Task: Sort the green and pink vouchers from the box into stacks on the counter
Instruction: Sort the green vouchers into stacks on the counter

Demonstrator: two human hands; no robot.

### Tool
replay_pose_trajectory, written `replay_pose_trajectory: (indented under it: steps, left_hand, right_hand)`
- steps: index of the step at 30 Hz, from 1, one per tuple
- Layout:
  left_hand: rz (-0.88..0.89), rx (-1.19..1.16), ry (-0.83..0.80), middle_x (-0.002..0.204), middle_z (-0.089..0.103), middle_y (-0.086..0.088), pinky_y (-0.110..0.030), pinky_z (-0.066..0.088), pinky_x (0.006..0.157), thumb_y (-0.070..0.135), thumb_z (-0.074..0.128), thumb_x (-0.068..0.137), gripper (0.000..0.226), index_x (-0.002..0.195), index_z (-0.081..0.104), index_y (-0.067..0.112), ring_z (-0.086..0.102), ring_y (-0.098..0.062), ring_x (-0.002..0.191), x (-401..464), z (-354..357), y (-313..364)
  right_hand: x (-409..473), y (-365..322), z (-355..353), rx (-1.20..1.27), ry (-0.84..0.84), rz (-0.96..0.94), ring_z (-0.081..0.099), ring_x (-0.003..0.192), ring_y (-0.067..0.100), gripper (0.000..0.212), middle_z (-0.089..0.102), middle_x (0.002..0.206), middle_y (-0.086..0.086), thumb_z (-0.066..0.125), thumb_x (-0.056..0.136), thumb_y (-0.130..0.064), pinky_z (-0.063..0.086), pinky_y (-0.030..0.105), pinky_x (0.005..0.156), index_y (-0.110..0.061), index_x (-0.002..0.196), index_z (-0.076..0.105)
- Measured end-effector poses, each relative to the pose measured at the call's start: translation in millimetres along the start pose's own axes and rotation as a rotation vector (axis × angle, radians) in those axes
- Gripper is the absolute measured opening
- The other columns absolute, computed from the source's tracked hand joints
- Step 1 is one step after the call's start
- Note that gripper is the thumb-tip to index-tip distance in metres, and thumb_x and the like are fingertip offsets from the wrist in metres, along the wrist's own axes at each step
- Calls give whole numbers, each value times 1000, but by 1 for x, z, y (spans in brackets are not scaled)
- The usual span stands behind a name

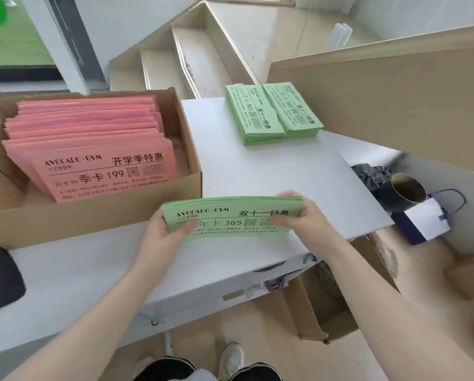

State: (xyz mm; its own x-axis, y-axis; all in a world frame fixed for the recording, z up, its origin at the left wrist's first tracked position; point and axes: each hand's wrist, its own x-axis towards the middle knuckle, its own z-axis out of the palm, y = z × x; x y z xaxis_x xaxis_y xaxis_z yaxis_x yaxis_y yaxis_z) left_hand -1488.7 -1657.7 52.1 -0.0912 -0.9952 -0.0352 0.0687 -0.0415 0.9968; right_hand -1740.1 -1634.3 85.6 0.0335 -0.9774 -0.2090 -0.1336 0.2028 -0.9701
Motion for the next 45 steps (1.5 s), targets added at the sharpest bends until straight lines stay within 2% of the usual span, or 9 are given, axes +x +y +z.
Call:
replay_pose_trajectory:
  steps: [8,14,19,26,31,33,35,40,45]
  left_hand:
    - [98,1,-132,83,71,13,-14,49,74,-7,56,84,23,91,55,15,64,-1,84,4,36,13]
    - [-71,243,-110,104,62,21,-21,43,91,3,56,89,31,114,53,21,58,-5,103,13,57,-18]
    - [-20,270,-105,103,63,17,-7,42,80,-1,53,90,29,109,55,21,56,5,98,21,76,-3]
    - [73,269,-105,102,68,7,-31,46,90,2,54,89,30,97,55,31,62,-15,101,61,110,30]
    - [137,347,-99,91,65,13,-15,45,76,5,54,90,19,97,55,23,60,-10,89,101,130,48]
    - [155,357,-60,88,64,13,-13,45,71,6,56,89,17,98,55,20,60,-10,85,117,137,54]
    - [141,251,32,89,65,8,-24,50,76,6,61,86,20,94,55,23,63,-16,86,136,143,59]
    - [-72,-343,177,97,66,1,-29,56,72,9,53,93,29,119,41,15,65,-14,85,181,169,62]
    - [-45,-236,188,115,63,0,-40,54,86,3,39,96,41,130,39,26,64,-17,104,219,188,49]
  right_hand:
    - [-1,-20,-38,155,172,-279,66,76,12,24,69,73,-8,59,77,14,55,28,68,-9,83,54]
    - [3,14,-50,100,178,-122,66,77,9,24,69,80,-5,63,78,10,52,23,69,-13,84,57]
    - [2,9,-76,36,203,-162,62,77,6,26,60,85,1,62,81,7,50,19,66,-17,87,54]
    - [11,-14,-113,-201,243,-178,59,73,-6,18,66,85,-8,55,91,-10,44,7,67,-27,92,62]
    - [37,-20,-128,-400,238,-71,51,51,-6,11,63,79,-11,50,95,-21,40,9,54,-24,98,60]
    - [51,-23,-132,-295,262,-50,52,54,0,14,65,82,-4,49,95,-16,43,17,50,-22,99,61]
    - [68,-26,-134,-141,281,-26,55,60,10,17,66,81,0,50,94,-9,44,21,46,-18,98,63]
    - [113,-31,-126,130,343,4,58,59,12,18,69,83,3,53,92,-8,39,20,42,-17,102,65]
    - [163,-43,-108,289,378,74,63,64,13,23,70,89,0,57,91,-11,44,21,42,-13,113,60]
